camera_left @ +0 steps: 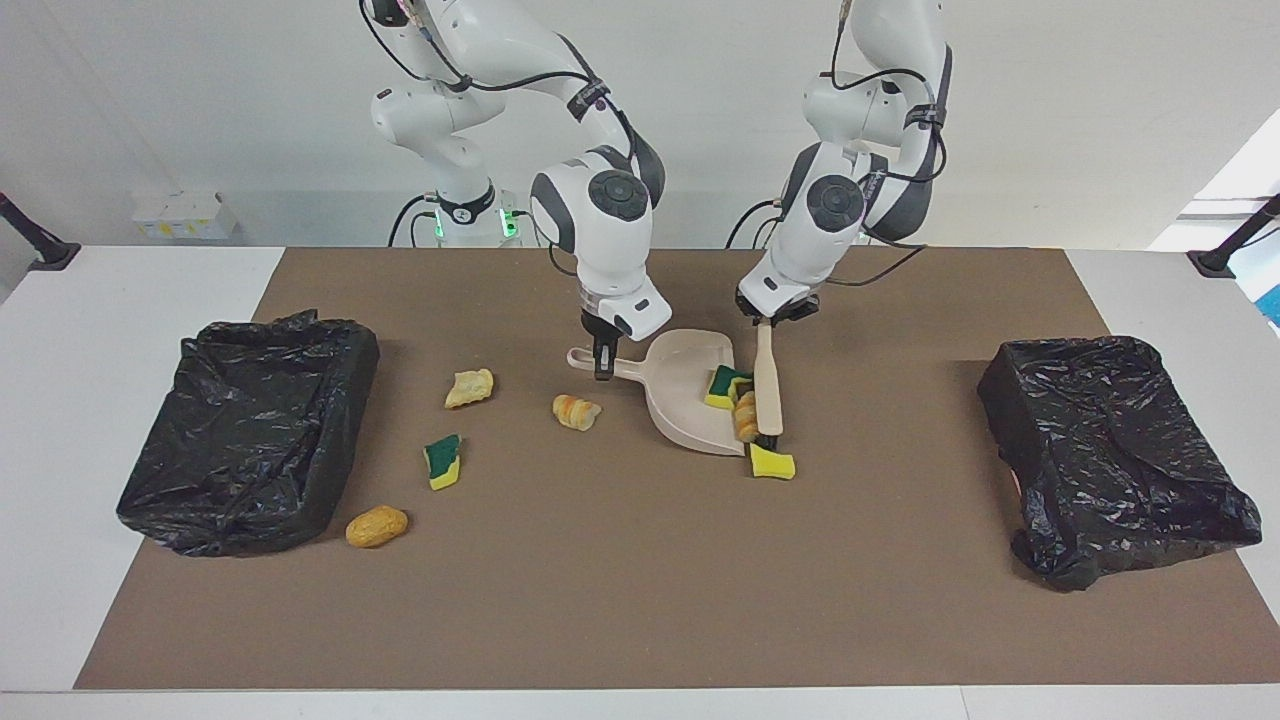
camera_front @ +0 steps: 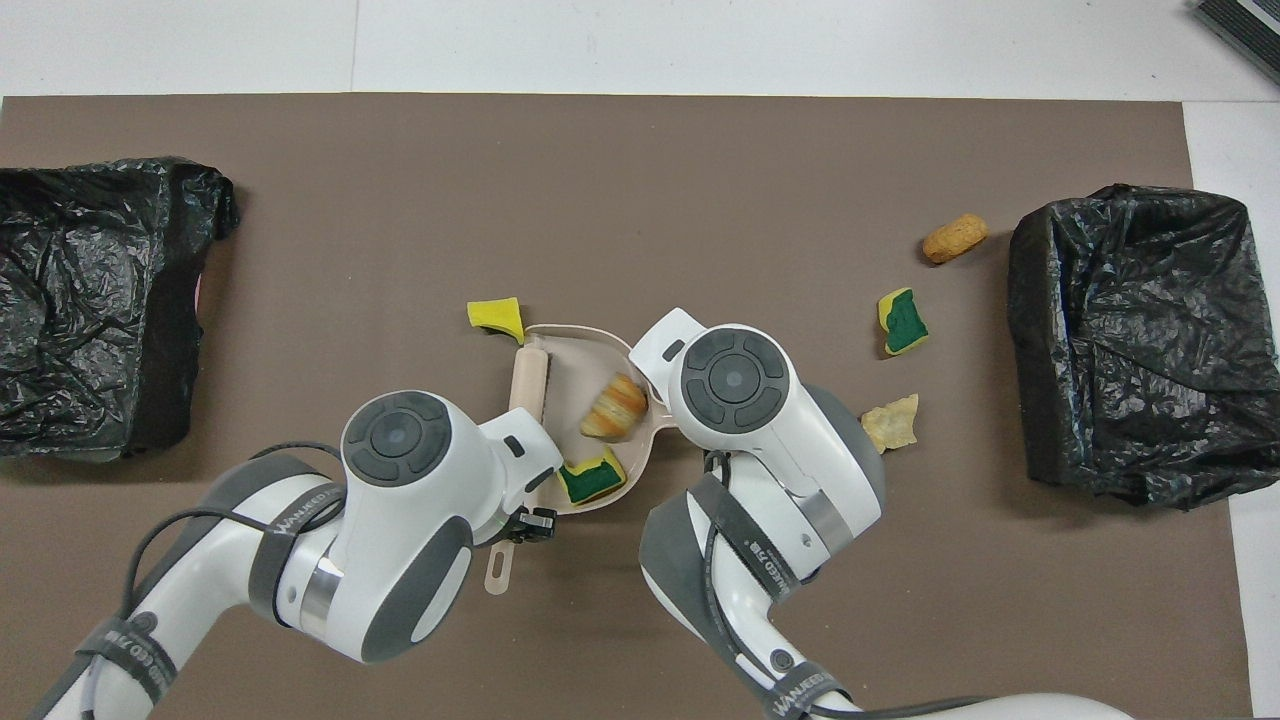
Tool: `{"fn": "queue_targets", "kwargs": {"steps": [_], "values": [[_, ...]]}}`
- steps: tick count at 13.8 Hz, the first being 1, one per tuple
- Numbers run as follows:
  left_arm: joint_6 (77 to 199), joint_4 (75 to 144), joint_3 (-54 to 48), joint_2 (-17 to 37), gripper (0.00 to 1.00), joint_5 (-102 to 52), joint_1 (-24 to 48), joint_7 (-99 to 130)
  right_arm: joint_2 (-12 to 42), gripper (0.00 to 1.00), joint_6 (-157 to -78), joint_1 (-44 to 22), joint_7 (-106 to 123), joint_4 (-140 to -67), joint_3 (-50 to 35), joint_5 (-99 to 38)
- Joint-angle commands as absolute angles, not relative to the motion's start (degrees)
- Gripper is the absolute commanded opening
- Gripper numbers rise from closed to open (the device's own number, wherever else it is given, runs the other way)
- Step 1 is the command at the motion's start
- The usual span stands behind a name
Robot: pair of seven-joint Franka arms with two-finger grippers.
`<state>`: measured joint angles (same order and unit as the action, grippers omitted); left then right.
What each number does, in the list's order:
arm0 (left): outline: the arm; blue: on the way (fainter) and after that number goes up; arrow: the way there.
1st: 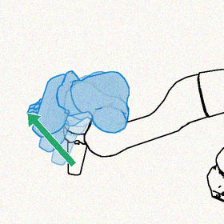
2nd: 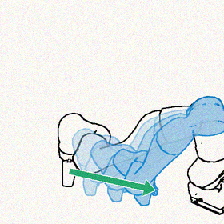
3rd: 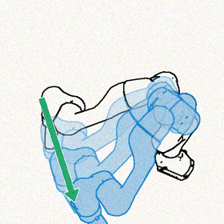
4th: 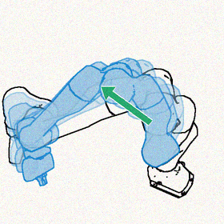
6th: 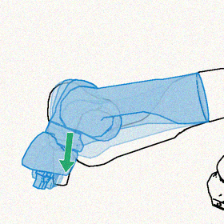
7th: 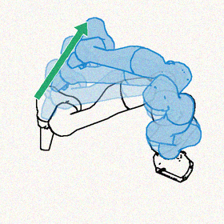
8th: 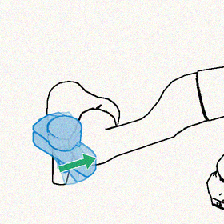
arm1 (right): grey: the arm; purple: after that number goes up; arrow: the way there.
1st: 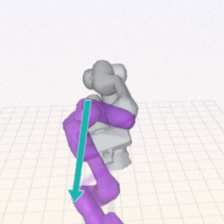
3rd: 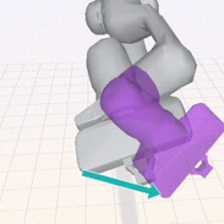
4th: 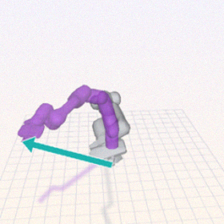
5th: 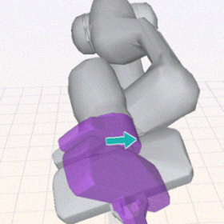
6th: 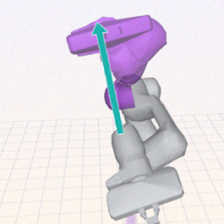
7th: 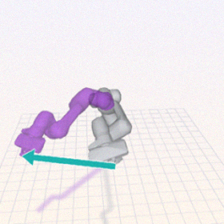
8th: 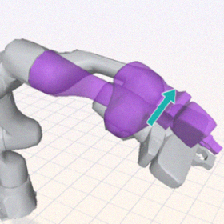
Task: Sweep and dump trash in bin
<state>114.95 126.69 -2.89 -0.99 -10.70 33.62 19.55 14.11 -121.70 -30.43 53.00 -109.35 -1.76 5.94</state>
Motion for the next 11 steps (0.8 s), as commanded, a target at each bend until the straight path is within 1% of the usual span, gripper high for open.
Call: {"fn": "queue_targets", "kwargs": {"steps": [1,3,5,7,9,11], "values": [[108.9,119.9,-1.7,-0.3,0.00,-11.2,33.5,20.4,14.9,0.00,-122.7,-30.8,50.6,-108.7,-2.0,6.6],[106.4,116.1,-1.5,1.0,0.00,-10.8,31.7,19.4,15.1,0.00,-122.3,-30.7,50.6,-108.5,-2.0,6.6],[106.1,112.6,-1.5,3.6,0.00,-10.1,28.5,17.2,15.0,0.00,-122.1,-30.7,50.6,-108.5,-1.9,6.6],[106.2,109.7,-1.5,6.0,0.00,-6.3,25.4,7.6,14.9,0.00,-121.7,-30.7,50.5,-108.5,-1.8,6.6],[107.6,107.7,-1.5,7.6,0.00,-3.8,22.6,-1.8,14.3,0.00,-117.7,-30.2,47.8,-108.3,-1.9,6.5],[107.9,105.3,-1.5,10.7,0.00,-2.7,19.6,-6.7,13.3,0.00,-115.0,-30.1,46.8,-108.3,-1.5,6.6]]}}
